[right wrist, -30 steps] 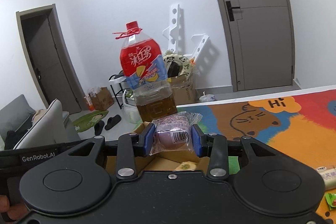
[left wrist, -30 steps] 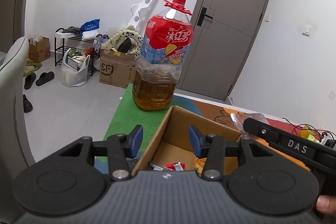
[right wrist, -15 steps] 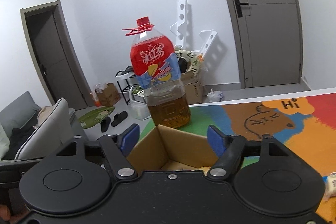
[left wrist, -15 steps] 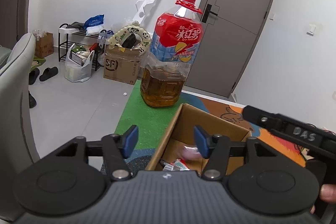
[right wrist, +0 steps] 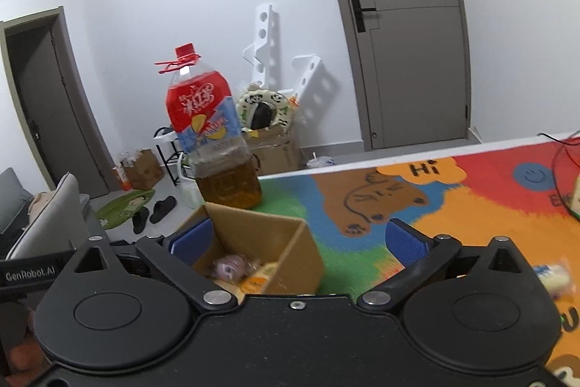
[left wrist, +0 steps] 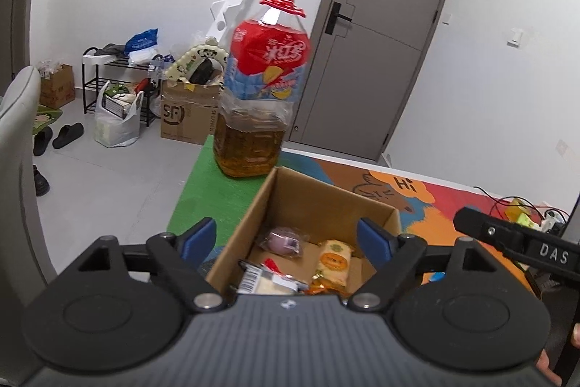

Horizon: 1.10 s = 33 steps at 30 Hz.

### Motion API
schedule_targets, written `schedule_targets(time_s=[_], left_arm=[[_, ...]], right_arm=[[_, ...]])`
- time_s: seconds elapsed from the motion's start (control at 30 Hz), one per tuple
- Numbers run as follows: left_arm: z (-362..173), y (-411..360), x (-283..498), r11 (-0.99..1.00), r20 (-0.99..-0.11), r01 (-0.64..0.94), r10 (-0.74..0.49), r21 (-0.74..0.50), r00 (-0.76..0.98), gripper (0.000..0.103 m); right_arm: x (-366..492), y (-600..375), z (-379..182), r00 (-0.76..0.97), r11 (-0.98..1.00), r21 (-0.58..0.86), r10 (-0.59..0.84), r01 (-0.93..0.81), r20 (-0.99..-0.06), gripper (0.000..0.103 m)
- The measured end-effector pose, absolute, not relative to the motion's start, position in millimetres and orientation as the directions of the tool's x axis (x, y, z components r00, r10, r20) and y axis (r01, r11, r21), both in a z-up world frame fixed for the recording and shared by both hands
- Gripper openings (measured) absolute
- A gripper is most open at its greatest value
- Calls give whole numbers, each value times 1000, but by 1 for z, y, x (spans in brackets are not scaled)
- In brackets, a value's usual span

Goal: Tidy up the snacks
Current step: 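Open both tools over the box and return to the table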

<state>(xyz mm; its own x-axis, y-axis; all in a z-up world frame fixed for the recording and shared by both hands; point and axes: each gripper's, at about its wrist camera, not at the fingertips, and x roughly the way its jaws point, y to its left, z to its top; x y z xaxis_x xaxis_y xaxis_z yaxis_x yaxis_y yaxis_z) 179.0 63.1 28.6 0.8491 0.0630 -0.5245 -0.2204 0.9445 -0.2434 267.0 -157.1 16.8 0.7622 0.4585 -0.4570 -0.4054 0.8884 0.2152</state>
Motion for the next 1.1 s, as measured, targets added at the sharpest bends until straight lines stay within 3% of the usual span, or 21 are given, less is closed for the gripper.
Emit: schedule_targets(time_s=[1.1], left_arm=[[8,-57,199,973,-555,47,-167,-225,815,83]], right_arm=[[230,-297,-41,796,969,177,245,-175,-553,103]])
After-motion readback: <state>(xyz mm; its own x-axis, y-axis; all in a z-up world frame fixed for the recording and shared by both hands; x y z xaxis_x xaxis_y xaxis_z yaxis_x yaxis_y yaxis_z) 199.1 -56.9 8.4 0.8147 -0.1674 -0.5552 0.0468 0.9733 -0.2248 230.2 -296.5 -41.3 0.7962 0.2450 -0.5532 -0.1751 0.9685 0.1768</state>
